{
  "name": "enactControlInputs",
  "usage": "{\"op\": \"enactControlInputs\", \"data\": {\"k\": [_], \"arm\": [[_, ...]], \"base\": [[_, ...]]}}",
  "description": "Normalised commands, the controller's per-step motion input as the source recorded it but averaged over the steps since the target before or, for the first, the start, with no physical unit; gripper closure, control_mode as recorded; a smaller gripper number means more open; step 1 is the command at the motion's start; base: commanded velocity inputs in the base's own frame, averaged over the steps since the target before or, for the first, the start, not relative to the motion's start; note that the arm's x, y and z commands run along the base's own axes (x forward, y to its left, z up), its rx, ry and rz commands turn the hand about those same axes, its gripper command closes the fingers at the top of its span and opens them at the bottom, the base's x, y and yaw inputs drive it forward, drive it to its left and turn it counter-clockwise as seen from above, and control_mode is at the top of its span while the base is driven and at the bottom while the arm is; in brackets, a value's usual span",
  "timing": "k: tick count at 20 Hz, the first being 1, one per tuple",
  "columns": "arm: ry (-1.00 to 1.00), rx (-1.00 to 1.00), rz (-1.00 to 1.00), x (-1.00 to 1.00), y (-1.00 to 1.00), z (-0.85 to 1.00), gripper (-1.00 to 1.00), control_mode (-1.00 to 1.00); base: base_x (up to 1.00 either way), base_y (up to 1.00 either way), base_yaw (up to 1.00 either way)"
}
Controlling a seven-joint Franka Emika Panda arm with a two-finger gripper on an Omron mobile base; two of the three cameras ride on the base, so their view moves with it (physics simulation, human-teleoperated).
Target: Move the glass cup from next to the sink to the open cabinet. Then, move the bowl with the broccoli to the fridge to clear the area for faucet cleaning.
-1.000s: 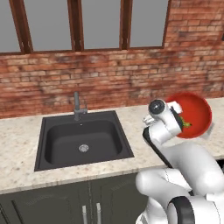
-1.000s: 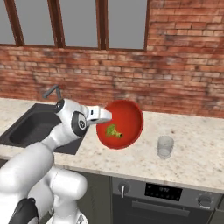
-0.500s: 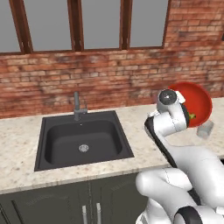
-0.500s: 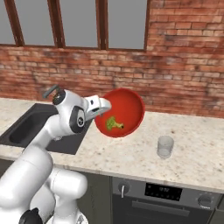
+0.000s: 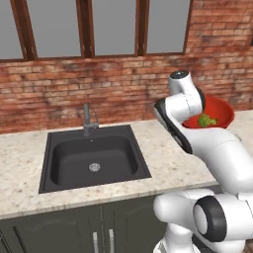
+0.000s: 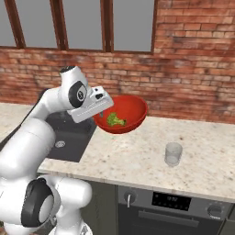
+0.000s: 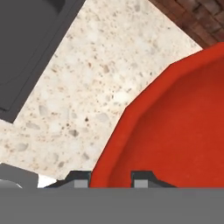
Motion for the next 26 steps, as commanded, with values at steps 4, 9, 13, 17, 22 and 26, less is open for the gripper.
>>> {"op": "enactControlInputs", "data": {"k": [4, 9, 13, 17, 22, 26], "arm": [[0.0, 0.0, 0.0, -0.06, 0.0, -0.04, 1.0, 1.0], [0.0, 0.0, 0.0, 0.0, 0.0, 0.0, 1.0, 1.0], [0.0, 0.0, 0.0, 0.0, 0.0, 0.0, 1.0, 1.0], [0.0, 0.0, 0.0, 0.0, 0.0, 0.0, 1.0, 1.0], [0.0, 0.0, 0.0, 0.0, 0.0, 0.0, 1.0, 1.0], [0.0, 0.0, 0.0, 0.0, 0.0, 0.0, 1.0, 1.0]], "base": [[-0.17, 0.0, 0.0], [-1.0, 0.0, -0.36], [-0.94, 0.0, -0.75], [-0.53, 0.0, -0.89], [-0.14, 0.0, -0.9], [0.12, 0.0, -0.4]]}}
